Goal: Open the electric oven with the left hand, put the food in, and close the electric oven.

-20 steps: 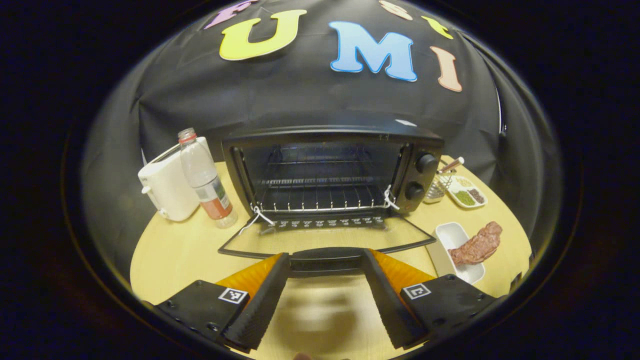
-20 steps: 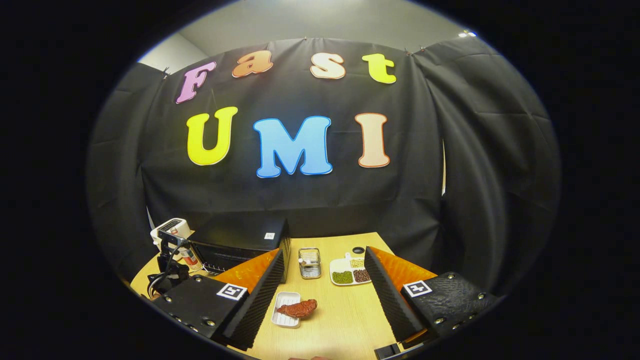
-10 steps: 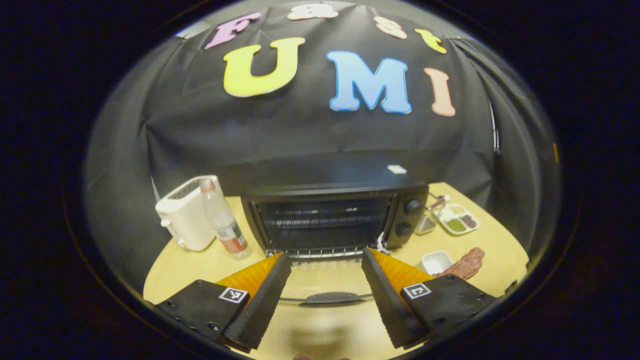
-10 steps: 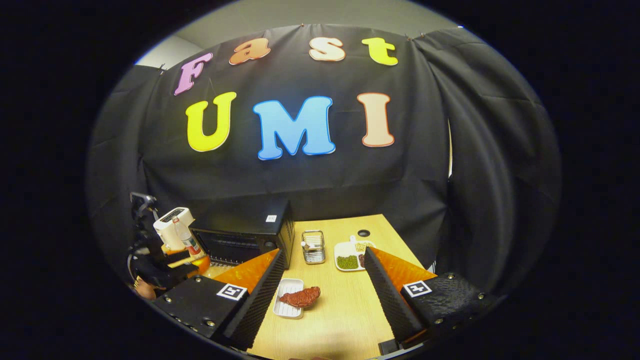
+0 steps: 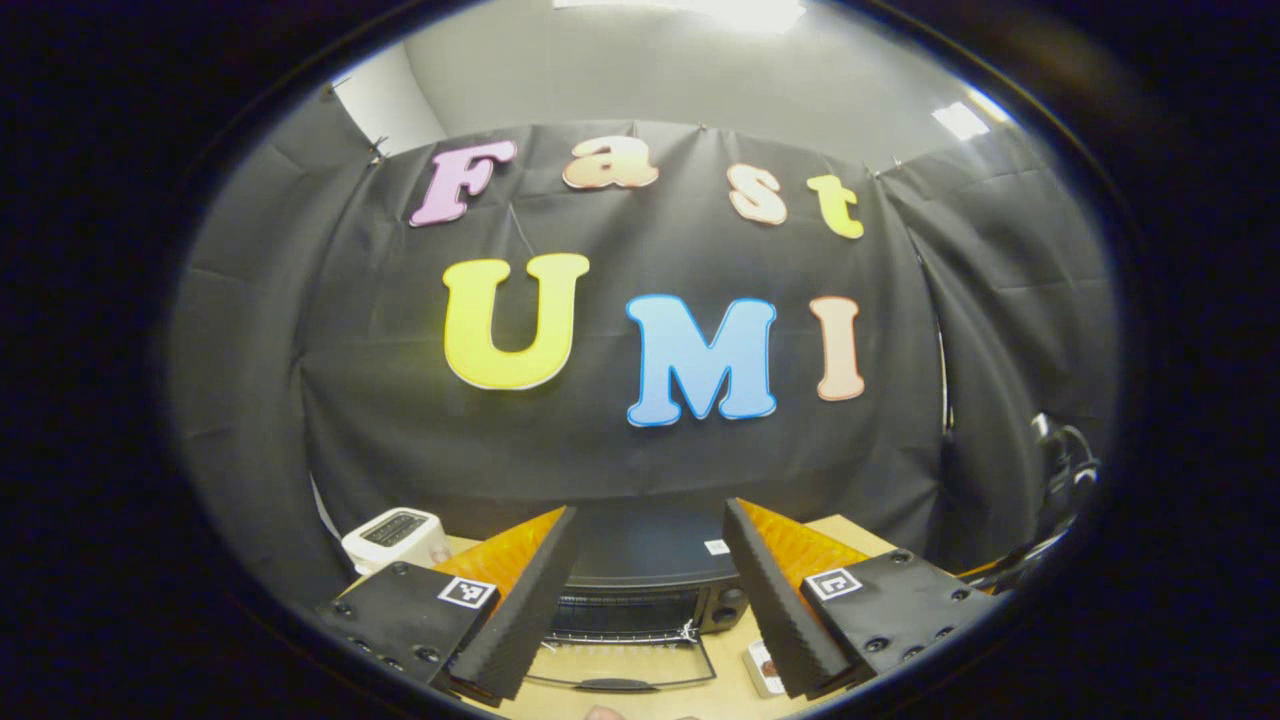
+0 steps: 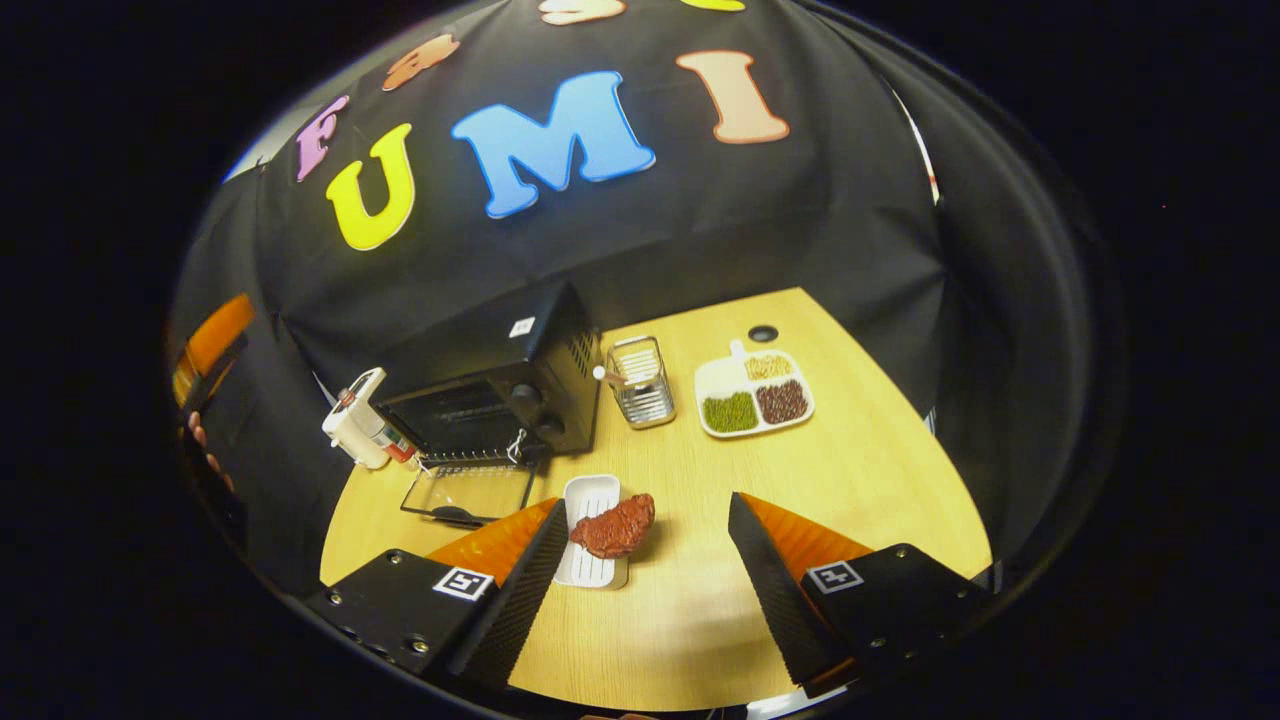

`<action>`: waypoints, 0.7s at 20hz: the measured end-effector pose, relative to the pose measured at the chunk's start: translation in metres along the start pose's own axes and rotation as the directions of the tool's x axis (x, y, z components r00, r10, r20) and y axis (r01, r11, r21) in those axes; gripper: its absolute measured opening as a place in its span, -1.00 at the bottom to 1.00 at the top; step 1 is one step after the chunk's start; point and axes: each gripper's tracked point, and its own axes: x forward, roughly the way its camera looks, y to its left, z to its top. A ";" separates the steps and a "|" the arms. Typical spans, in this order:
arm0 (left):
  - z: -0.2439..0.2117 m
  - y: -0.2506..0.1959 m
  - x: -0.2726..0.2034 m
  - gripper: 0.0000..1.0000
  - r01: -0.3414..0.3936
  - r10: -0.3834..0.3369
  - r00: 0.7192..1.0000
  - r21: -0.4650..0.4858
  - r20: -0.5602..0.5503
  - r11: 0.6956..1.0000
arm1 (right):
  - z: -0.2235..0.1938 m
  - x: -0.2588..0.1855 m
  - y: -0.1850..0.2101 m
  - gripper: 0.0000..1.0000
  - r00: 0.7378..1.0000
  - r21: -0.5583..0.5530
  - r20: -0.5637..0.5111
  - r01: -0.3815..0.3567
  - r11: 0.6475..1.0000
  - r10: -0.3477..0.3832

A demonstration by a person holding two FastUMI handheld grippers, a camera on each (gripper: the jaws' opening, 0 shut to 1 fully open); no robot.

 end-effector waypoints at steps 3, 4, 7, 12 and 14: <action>0.034 -0.007 -0.015 1.00 -0.012 0.011 0.998 0.013 0.055 1.000 | -0.026 0.032 -0.009 0.96 0.995 0.096 -0.080 -0.054 0.994 0.061; 0.041 -0.007 -0.018 1.00 -0.021 0.020 0.998 0.019 0.065 1.000 | -0.034 0.042 -0.011 0.94 0.991 0.134 -0.100 -0.074 0.988 0.087; 0.052 -0.008 -0.026 1.00 -0.048 0.046 0.996 0.026 0.076 0.998 | -0.048 0.074 -0.009 0.92 0.975 0.242 -0.140 -0.134 0.961 0.171; 0.048 0.004 -0.039 1.00 -0.140 0.139 0.990 0.023 0.038 0.990 | -0.066 0.119 0.004 0.88 0.939 0.386 -0.195 -0.192 0.902 0.284; 0.043 0.009 -0.046 1.00 -0.174 0.173 0.985 0.021 0.025 0.985 | -0.072 0.128 0.008 0.81 0.930 0.399 -0.207 -0.202 0.894 0.302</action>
